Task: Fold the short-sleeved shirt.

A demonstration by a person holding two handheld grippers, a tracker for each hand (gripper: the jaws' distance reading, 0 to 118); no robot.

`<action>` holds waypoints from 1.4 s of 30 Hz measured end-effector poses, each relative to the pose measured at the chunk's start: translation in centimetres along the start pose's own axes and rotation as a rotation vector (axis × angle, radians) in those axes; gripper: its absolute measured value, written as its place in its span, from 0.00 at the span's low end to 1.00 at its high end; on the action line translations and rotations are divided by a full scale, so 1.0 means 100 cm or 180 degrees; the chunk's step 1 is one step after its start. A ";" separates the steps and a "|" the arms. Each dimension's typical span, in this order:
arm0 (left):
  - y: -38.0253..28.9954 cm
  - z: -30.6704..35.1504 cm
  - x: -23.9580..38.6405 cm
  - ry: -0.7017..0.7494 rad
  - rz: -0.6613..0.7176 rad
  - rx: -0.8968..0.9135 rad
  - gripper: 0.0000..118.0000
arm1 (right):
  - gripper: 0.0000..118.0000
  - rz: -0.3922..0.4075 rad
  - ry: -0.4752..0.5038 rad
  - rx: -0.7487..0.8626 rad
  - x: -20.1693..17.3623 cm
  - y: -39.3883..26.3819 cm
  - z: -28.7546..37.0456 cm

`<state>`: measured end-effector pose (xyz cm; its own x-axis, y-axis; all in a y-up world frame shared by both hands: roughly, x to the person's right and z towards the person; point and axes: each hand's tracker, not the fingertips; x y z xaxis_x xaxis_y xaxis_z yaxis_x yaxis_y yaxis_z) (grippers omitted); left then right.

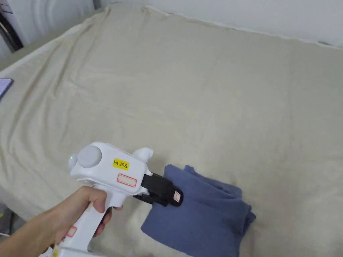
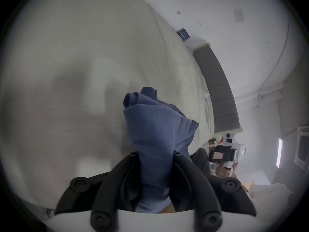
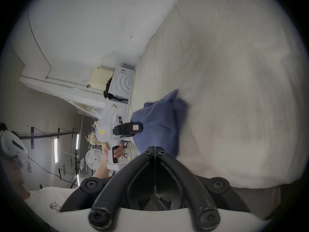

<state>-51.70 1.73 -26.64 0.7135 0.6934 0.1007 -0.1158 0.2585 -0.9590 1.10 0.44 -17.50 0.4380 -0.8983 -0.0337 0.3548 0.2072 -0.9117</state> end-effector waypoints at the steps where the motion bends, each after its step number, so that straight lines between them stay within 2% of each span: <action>1: 0.008 0.022 -0.016 0.0112 0.0038 0.0057 0.19 | 0.00 -0.0011 0.0024 0.0052 -0.003 0.004 -0.001; 4: 0.035 0.087 -0.065 0.0687 0.0117 0.0287 0.19 | 0.00 -0.0020 0.0091 0.0159 -0.010 0.016 -0.006; 6: 0.056 0.124 -0.101 0.1270 0.0268 0.0269 0.19 | 0.00 0.0047 0.0040 0.0208 -0.017 0.025 -0.010; 8: 0.075 0.155 -0.126 0.1485 0.0416 0.0322 0.19 | 0.00 0.0172 -0.0116 0.0259 -0.020 0.034 -0.013; 10: 0.094 0.180 -0.144 0.1801 0.0435 0.0391 0.19 | 0.00 0.0135 -0.0263 0.0287 -0.024 0.042 -0.017; 14: 0.116 0.193 -0.159 0.1935 0.0305 0.0461 0.20 | 0.00 0.0154 -0.0273 0.0298 -0.028 0.053 -0.020; 15: 0.117 0.189 -0.154 0.1984 0.0144 0.0494 0.29 | 0.00 0.0172 -0.0295 0.0297 -0.029 0.055 -0.020; 16: 0.120 0.186 -0.152 0.2014 0.0088 0.0522 0.55 | 0.00 0.0185 -0.0321 0.0300 -0.030 0.057 -0.020; 17: 0.122 0.183 -0.149 0.2132 0.0083 0.0686 0.95 | 0.00 0.0188 -0.0351 0.0310 -0.033 0.058 -0.019; 18: 0.127 0.181 -0.144 0.2259 0.0101 0.0665 0.99 | 0.00 0.0188 -0.0355 0.0311 -0.035 0.060 -0.017; 19: 0.126 0.183 -0.128 0.2249 0.0141 0.0765 0.95 | 0.00 0.0207 -0.0353 0.0303 -0.037 0.061 -0.014; 20: 0.123 0.184 -0.125 0.2477 0.0106 0.0511 0.95 | 0.00 0.0274 -0.0358 0.0317 -0.041 0.062 -0.010; 22: 0.115 0.178 -0.095 0.2618 -0.0165 0.0475 0.94 | 0.00 0.0475 -0.0413 0.0350 -0.048 0.067 0.001; 23: 0.110 0.170 -0.073 0.2564 -0.0340 0.0493 0.81 | 0.00 0.0572 -0.0471 0.0410 -0.053 0.070 0.008; 24: 0.111 0.155 -0.057 0.2549 -0.0305 0.0468 0.48 | 0.00 0.0675 -0.0592 0.0492 -0.059 0.072 0.013; 25: 0.107 0.144 -0.034 0.2398 -0.0407 0.0540 0.05 | 0.00 0.0810 -0.0758 0.0589 -0.065 0.076 0.021; 26: 0.101 0.126 -0.006 0.2162 -0.0646 0.0662 0.00 | 0.00 0.0937 -0.0972 0.0672 -0.073 0.081 0.027; 27: 0.093 0.104 0.024 0.2084 -0.0837 0.0818 0.00 | 0.00 0.1063 -0.1298 0.0758 -0.085 0.087 0.032; 28: 0.086 0.083 0.061 0.1888 -0.1036 0.0701 0.00 | 0.00 0.1146 -0.1654 0.0817 -0.096 0.092 0.033; 29: 0.079 0.062 0.095 0.1636 -0.1201 0.0593 0.00 | 0.00 0.1351 -0.2016 0.0930 -0.109 0.099 0.039; 30: 0.078 0.055 0.103 0.1535 -0.1302 0.0796 0.00 | 0.00 0.1601 -0.2086 0.1128 -0.121 0.104 0.043; 31: 0.075 0.034 0.134 0.1632 -0.1500 0.0999 0.00 | 0.00 0.1721 -0.2209 0.1259 -0.135 0.111 0.048; 32: 0.071 -0.002 0.198 0.1568 -0.1529 0.1199 0.00 | 0.00 0.1810 -0.2321 0.1369 -0.150 0.119 0.053; 36: 0.071 -0.047 0.318 0.0997 -0.1137 0.1995 0.00 | 0.00 0.2282 -0.2572 0.1988 -0.205 0.151 0.069; 37: 0.070 -0.056 0.344 0.1075 -0.1184 0.2201 0.00 | 0.00 0.2336 -0.2678 0.2159 -0.216 0.159 0.072; 39: 0.065 -0.066 0.382 0.1167 -0.1341 0.2364 0.00 | 0.00 0.2509 -0.2653 0.2316 -0.235 0.171 0.078; 40: 0.069 -0.066 0.395 0.1301 -0.1421 0.2515 0.00 | 0.00 0.2570 -0.2794 0.2464 -0.246 0.175 0.080; 42: 0.070 -0.064 0.424 0.1378 -0.1556 0.2863 0.00 | 0.00 0.2820 -0.2892 0.2672 -0.262 0.182 0.087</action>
<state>-17.87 28.62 -30.80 0.9799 0.1356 0.1463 -0.0901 0.9552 -0.2819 3.21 31.11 -29.62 0.9885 0.1007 0.1132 -0.0721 0.9697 -0.2335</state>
